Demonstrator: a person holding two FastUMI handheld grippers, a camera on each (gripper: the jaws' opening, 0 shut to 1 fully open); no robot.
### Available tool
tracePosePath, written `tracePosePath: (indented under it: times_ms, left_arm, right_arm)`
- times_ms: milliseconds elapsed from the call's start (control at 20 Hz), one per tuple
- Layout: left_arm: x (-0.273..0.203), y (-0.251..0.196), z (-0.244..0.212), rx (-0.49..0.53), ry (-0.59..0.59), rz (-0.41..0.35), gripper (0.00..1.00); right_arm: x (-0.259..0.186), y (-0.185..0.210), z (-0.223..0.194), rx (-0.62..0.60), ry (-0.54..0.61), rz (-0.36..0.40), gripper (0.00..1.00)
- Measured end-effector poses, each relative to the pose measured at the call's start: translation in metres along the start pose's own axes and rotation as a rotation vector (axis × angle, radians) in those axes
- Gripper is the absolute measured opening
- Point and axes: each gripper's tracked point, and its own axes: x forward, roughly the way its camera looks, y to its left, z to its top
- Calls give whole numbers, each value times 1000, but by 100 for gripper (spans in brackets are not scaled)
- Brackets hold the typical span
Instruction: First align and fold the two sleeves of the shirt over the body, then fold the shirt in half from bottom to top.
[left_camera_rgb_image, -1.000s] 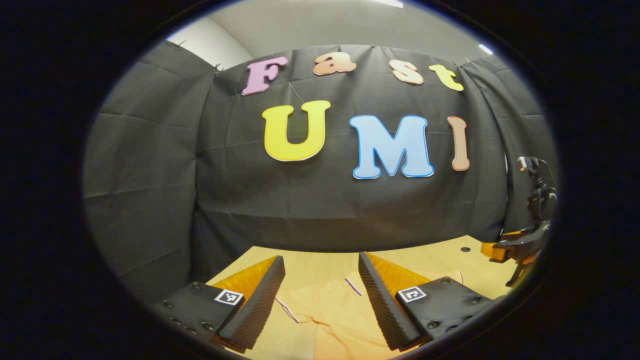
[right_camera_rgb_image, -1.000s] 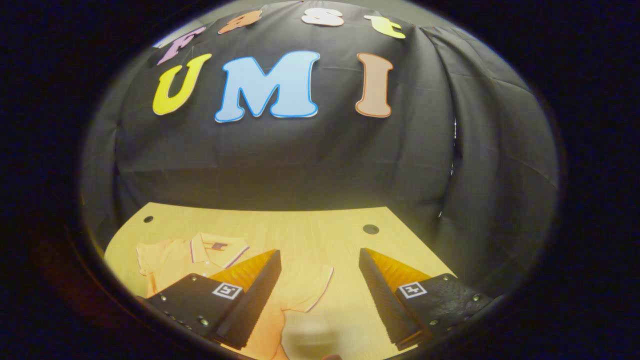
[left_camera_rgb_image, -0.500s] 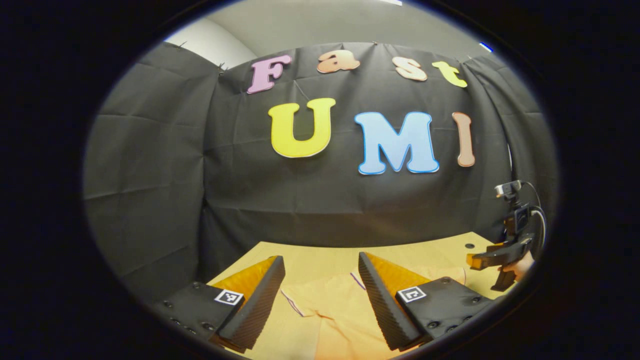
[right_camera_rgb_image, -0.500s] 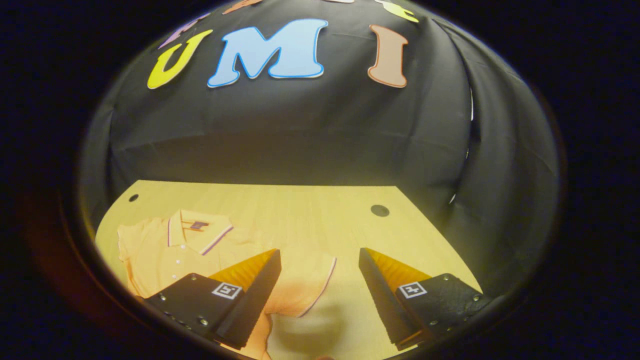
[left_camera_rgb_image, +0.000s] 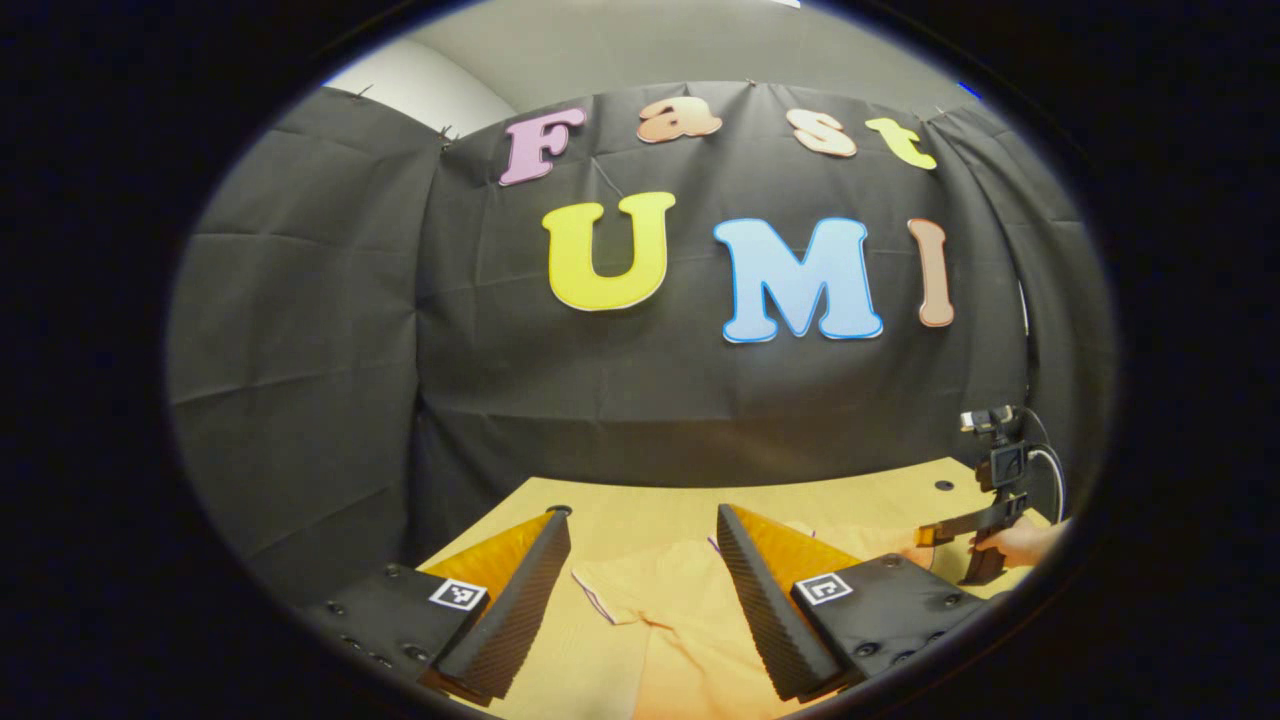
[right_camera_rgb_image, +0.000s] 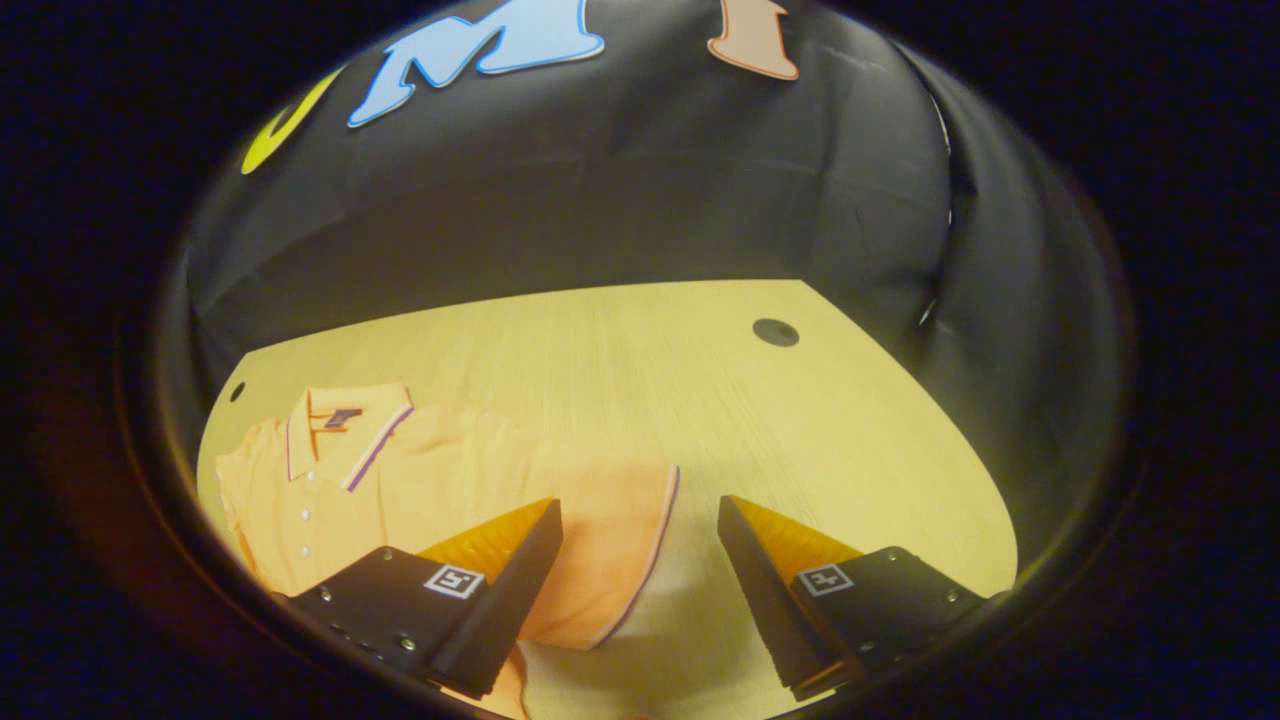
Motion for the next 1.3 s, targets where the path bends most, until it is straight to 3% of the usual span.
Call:
tracePosePath:
  times_ms: [350, 400, 550, 600, 650, 700, 750, 850, 900, 1300]
  left_arm:
    - [3, -4, -5, -1, 2, 8, 96]
    - [3, -4, -6, -4, 3, 10, 96]
    - [2, -3, -11, -18, 6, 19, 96]
    - [1, -2, -12, -23, 6, 23, 96]
    - [1, -1, -13, -28, 6, 27, 96]
    - [1, 0, -15, -33, 8, 29, 96]
    - [1, 1, -17, -36, 10, 32, 96]
    - [0, 3, -18, -41, 9, 38, 96]
    - [-2, 4, -19, -43, 9, 41, 96]
    - [-8, 11, -24, -65, 4, 66, 96]
  right_arm:
    - [19, 7, -13, -3, 64, 33, 96]
    - [20, 8, -14, 8, 70, 36, 83]
    - [23, 7, -14, 30, 81, 26, 72]
    - [21, 6, -12, 38, 84, 29, 48]
    - [21, 6, -13, 30, 84, 37, 48]
    - [21, 9, -14, 42, 94, 48, 41]
    - [18, 11, -12, 46, 93, 52, 15]
    - [20, 11, -11, 27, 91, 55, 17]
    - [20, 13, -11, 18, 91, 61, 2]
    - [-21, 44, 30, -144, -48, 102, 1]
